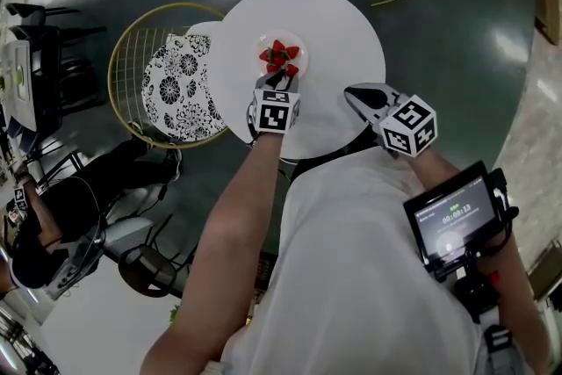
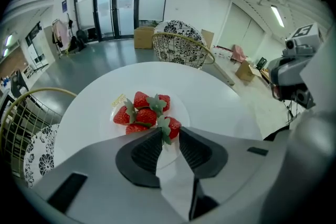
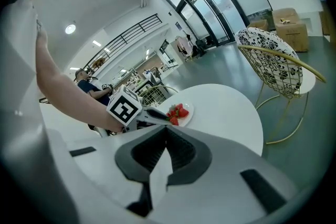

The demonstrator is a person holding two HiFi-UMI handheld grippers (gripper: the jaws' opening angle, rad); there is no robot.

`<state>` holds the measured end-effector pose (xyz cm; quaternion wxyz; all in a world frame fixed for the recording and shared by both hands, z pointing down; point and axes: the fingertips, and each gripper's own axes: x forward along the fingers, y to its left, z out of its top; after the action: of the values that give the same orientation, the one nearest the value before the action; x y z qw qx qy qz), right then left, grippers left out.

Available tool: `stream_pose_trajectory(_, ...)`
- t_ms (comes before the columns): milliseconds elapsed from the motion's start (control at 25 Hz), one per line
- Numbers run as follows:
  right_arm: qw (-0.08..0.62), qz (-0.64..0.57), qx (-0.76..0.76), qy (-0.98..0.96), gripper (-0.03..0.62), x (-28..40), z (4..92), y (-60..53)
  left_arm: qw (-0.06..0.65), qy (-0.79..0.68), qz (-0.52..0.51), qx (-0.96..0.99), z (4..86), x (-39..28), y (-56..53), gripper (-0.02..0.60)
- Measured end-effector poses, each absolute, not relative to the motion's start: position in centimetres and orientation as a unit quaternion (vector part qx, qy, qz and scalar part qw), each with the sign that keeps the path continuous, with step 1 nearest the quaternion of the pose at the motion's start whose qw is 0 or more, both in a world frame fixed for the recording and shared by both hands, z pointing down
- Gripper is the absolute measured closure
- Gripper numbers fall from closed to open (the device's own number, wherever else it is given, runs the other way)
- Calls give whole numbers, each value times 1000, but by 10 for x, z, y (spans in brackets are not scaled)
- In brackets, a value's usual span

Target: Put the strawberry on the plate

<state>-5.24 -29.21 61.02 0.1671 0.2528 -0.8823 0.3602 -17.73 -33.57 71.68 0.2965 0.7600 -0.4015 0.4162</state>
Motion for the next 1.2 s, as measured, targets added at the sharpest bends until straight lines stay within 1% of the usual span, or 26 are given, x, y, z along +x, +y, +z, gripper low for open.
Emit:
stream_pose_trajectory(280,169,362,251,-882,588,-52,614,-291,298,-395,413,765,715,-174,-335,472)
stream_pose_trajectory(480,168,363,243,-884,588,-55,615,-289,289,-417,405,761,708,-181,-335,472)
stream_pose_trajectory(840,166,348,230,-894,588,-61,610,-296,284,-470,331,767,668,-188,-337,472)
stream_pose_trajectory(1120,157,344,238,-895,588,-58,598,-314,285,-484,265,784,624,-183,-324,474)
stream_pose_trajectory(1160,154,344,240,-895,588,-57,596,-316,284,-487,258,785,619,-183,-321,477)
stream_pose_trajectory(1200,149,344,244,-894,588,-57,593,-316,282,-491,252,785,614,-185,-317,515)
